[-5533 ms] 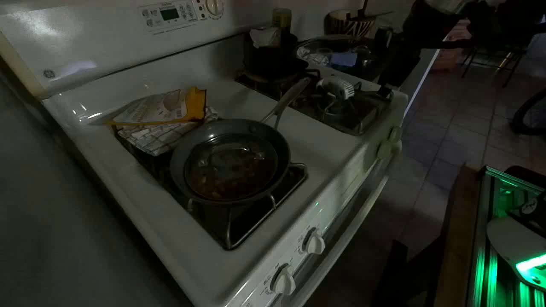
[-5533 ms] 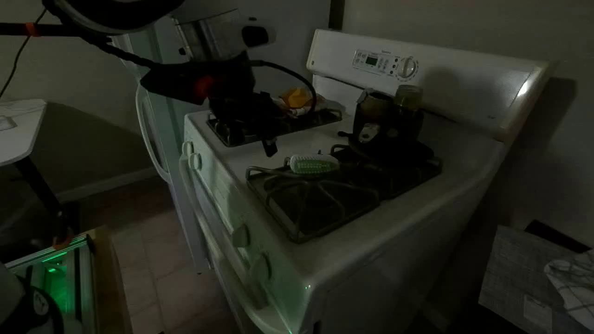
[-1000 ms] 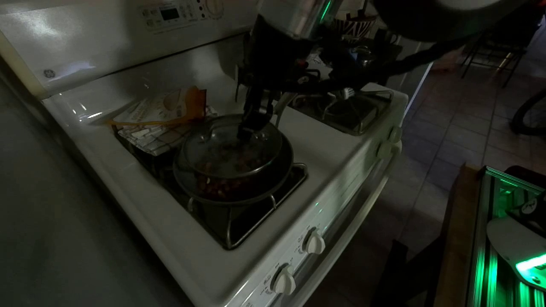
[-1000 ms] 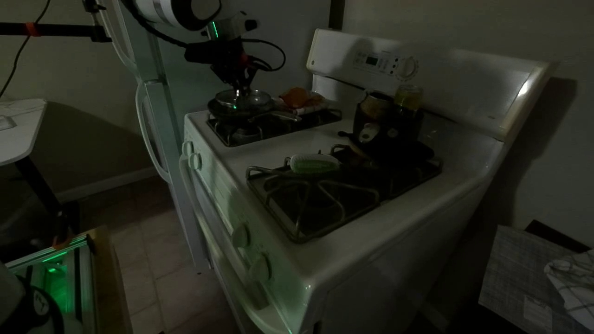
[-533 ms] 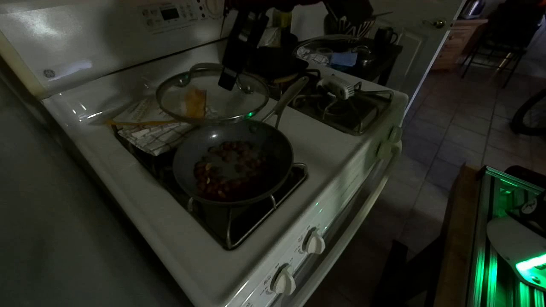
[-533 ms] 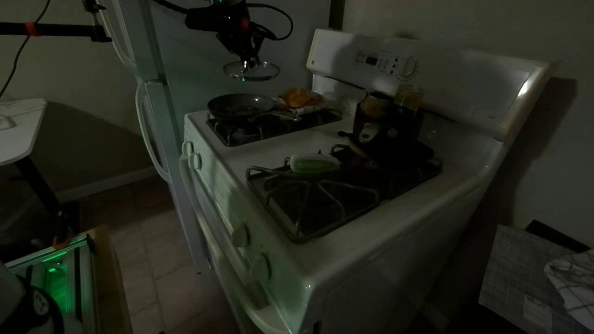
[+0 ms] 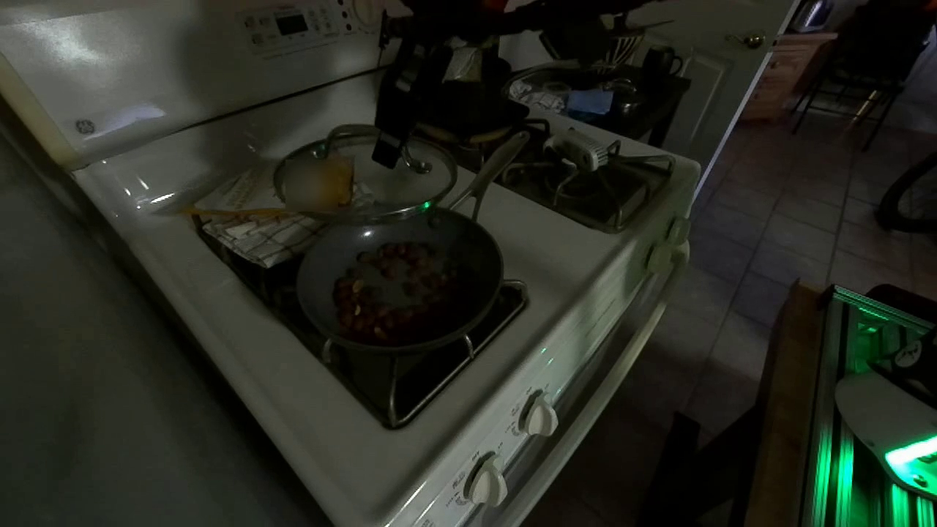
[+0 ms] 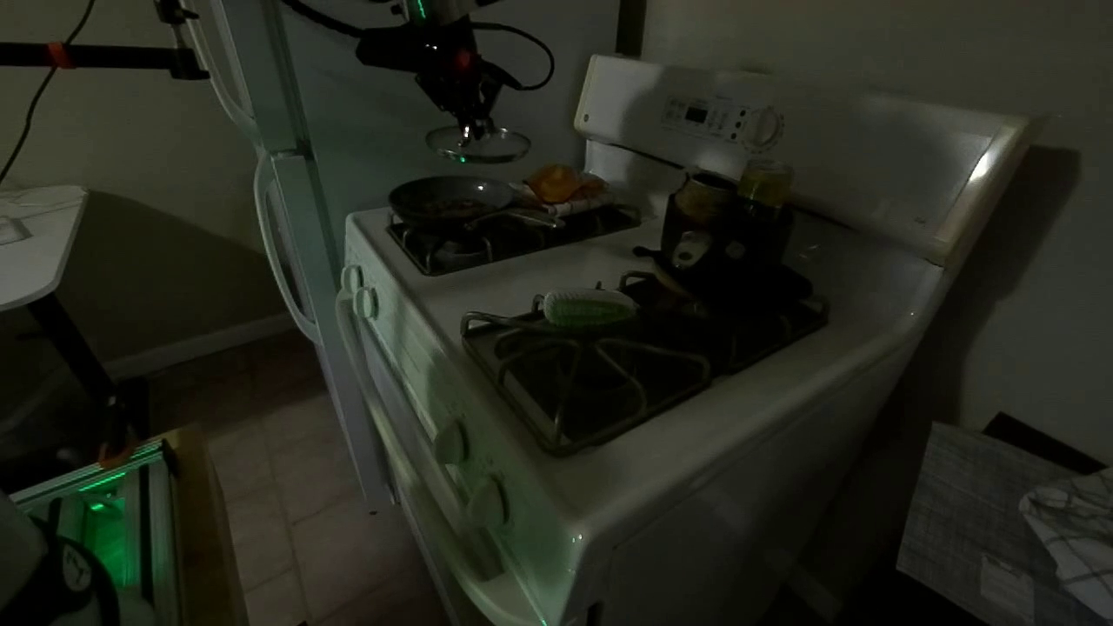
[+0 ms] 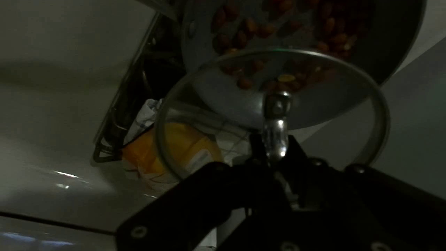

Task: Remove the lid from the pan

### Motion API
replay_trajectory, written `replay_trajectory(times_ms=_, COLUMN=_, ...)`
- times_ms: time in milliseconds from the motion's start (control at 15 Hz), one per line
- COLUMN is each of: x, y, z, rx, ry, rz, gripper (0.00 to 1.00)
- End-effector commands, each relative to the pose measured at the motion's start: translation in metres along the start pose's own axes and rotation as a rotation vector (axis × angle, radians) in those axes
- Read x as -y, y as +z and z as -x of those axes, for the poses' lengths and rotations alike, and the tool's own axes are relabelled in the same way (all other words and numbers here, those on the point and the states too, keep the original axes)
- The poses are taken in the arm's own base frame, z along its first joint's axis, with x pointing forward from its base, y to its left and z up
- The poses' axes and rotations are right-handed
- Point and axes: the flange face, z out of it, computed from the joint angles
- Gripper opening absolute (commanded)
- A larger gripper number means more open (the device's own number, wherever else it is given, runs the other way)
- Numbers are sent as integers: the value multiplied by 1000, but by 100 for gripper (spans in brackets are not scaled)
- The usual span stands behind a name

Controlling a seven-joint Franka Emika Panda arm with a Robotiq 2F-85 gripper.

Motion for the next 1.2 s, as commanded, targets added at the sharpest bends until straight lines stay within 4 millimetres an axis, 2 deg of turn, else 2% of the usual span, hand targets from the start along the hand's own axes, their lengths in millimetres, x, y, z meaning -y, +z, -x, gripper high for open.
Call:
replay_trajectory(times_ms=0, x=-26, y=10, z=-52, rx=-30, ry=98, rz=55, gripper=4)
replay_trajectory(times_ms=267, x=-45, y=19, z=-100, rx=-33, ry=155, rz=147, gripper=4)
replay_trajectory(times_ms=467, x=-45, y=43, z=-123, rx=33, ry=171, rz=202, gripper=4)
replay_trajectory(times_ms=867, x=-31, y=96, z=-152, rx=63, ry=198, rz=190, gripper=4)
replay_trajectory(times_ms=1133, x=-42, y=123, z=-156, rx=68, ry=248, rz=219, gripper=4)
